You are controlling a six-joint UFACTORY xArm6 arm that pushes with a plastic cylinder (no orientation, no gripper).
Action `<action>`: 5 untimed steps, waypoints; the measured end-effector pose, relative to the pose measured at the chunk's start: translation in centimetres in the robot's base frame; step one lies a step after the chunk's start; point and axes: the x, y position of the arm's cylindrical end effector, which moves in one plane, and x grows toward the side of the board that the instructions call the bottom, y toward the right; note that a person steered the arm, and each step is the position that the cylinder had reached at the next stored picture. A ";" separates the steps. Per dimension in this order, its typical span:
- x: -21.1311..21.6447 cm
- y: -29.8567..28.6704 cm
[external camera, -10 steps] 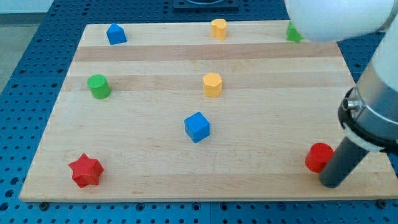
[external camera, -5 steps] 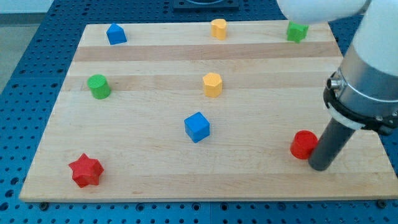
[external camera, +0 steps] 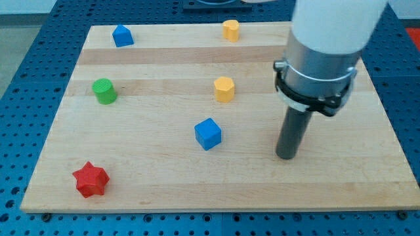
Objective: Slide red circle slightly up and left
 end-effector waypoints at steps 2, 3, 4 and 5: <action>-0.7 -2.5; -0.6 -3.1; -0.4 -0.9; 0.4 2.0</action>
